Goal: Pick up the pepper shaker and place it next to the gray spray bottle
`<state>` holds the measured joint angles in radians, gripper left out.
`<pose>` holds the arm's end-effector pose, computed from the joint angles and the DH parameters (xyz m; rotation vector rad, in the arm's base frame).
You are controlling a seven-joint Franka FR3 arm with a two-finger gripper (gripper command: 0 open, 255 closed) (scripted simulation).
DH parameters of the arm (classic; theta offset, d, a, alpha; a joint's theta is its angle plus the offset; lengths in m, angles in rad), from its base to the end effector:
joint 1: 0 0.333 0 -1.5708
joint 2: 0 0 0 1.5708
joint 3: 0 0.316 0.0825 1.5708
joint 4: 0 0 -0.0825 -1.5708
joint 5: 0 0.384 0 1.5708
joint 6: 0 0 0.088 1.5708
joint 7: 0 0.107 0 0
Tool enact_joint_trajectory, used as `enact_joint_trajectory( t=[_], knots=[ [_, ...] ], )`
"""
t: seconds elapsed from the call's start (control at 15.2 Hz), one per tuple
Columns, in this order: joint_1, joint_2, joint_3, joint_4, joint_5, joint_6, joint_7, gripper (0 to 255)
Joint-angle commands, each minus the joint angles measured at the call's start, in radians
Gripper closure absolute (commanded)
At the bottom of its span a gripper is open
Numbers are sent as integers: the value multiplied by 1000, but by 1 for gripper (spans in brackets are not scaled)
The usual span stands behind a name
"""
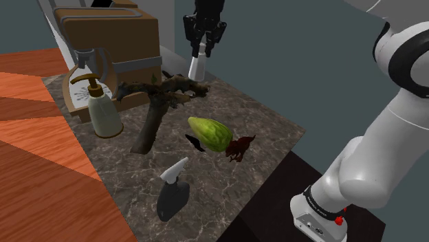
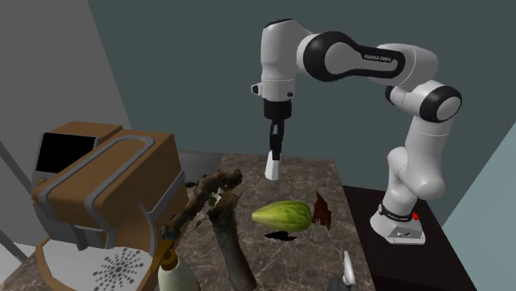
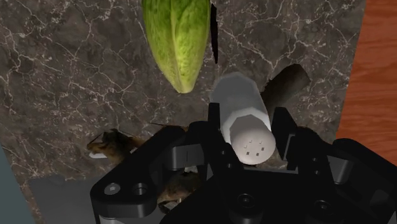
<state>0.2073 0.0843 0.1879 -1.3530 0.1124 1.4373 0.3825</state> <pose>0.5193 0.2248 0.6685 -3.0222 -0.0410 0.0706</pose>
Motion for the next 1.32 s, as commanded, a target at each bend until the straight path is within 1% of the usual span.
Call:
enact_joint_trajectory(
  t=[0.0, 0.33, 0.66, 0.99, 1.25],
  knots=[
    [24, -9, 20, -7, 0, 3, 45, 255],
    [87, -29, 74, -36, -1, 27, 160, 255],
    [153, -19, 131, -29, -11, 43, 281, 255],
    [227, 21, 189, 15, -35, 51, 408, 255],
    [295, 78, 233, 81, -69, 47, 513, 255]
  ],
)
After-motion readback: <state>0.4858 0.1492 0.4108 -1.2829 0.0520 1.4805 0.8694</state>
